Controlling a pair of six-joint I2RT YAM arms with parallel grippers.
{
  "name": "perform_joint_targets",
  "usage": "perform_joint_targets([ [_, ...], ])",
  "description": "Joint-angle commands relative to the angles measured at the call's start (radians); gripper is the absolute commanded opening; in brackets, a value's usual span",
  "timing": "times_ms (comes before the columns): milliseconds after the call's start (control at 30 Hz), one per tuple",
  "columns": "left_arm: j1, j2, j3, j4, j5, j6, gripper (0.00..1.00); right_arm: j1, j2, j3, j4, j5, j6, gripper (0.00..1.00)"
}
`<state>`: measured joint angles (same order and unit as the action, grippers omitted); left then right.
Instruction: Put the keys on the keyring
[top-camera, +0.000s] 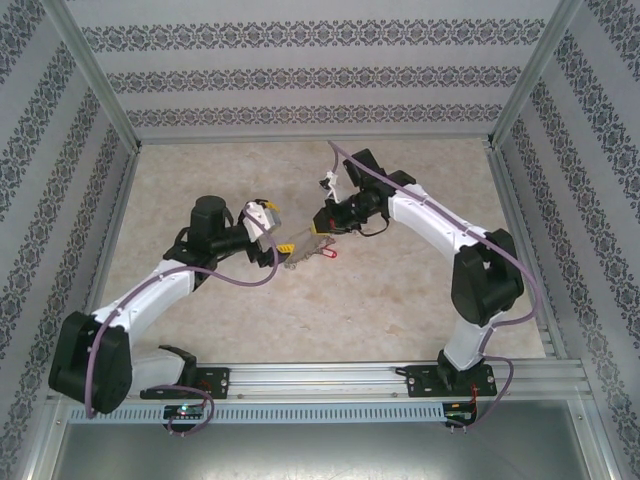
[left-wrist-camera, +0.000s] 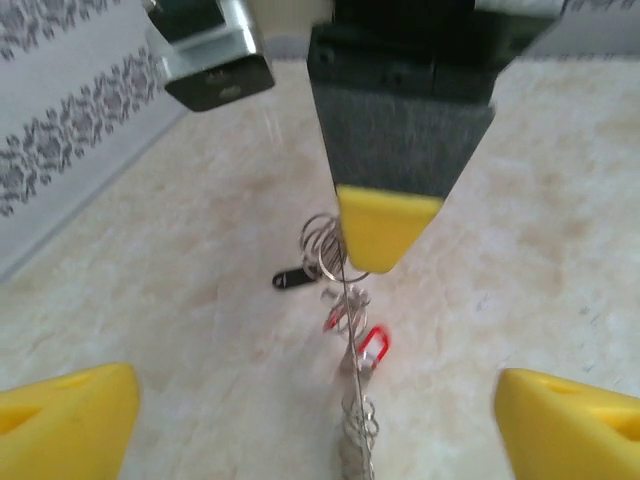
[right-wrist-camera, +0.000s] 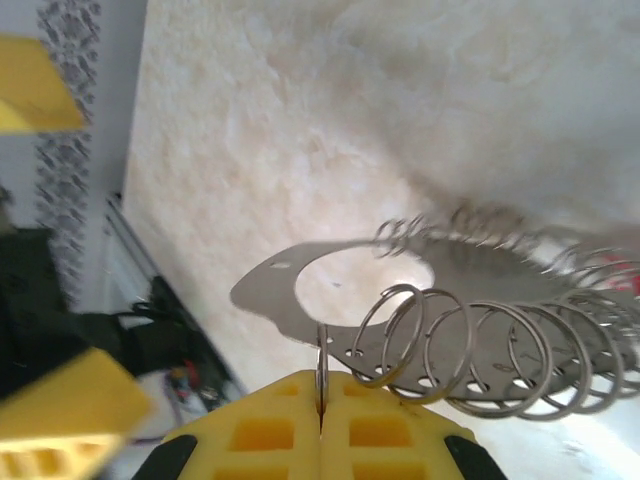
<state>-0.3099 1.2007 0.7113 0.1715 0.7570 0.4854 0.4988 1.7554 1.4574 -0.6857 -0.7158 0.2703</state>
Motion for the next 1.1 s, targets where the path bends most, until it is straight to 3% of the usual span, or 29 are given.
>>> perform_joint_targets([
  [0, 0.01, -0.076, 0.053, -0.039, 0.123, -0.02, 0.82, -0.008, -0.112, -0.015, -0.035, 0.064, -0.398, 0.0],
  [100, 0.01, -0.113, 0.067, -0.122, 0.157, -0.007, 0.8, -0.006, -0.176, -0.041, -0.064, 0.065, -0.647, 0.0],
  [200, 0.01, -0.146, 0.021, -0.035, 0.152, -0.077, 0.78, -0.002, -0.245, -0.092, -0.097, 0.059, -0.925, 0.0],
  [300, 0.009, -0.136, -0.002, 0.072, 0.171, -0.169, 0.65, 0.006, -0.297, -0.133, -0.12, 0.078, -1.135, 0.0],
  [400, 0.005, -0.1, 0.007, 0.133, 0.207, -0.228, 0.59, 0.021, -0.323, -0.158, -0.143, 0.105, -1.293, 0.0],
  [467, -0.025, -0.07, 0.024, 0.143, 0.221, -0.242, 0.54, 0.04, -0.337, -0.172, -0.122, 0.146, -1.343, 0.0],
  [567, -0.121, -0.031, 0.087, -0.017, 0.198, -0.105, 0.49, 0.059, -0.348, -0.174, -0.085, 0.163, -1.351, 0.0],
  [633, -0.144, -0.006, 0.082, 0.03, 0.208, -0.131, 0.43, 0.066, -0.354, -0.177, -0.054, 0.169, -1.341, 0.0],
  [733, -0.149, 0.01, 0.047, 0.151, 0.211, -0.205, 0.39, 0.072, -0.362, -0.19, -0.019, 0.177, -1.334, 0.0],
  [967, -0.156, 0.008, 0.062, 0.092, 0.206, -0.159, 0.41, 0.08, -0.342, -0.171, 0.011, 0.098, -1.298, 0.0],
  [1067, -0.16, 0.023, 0.087, 0.064, 0.209, -0.138, 0.36, 0.094, -0.33, -0.153, 0.026, 0.081, -1.295, 0.0],
])
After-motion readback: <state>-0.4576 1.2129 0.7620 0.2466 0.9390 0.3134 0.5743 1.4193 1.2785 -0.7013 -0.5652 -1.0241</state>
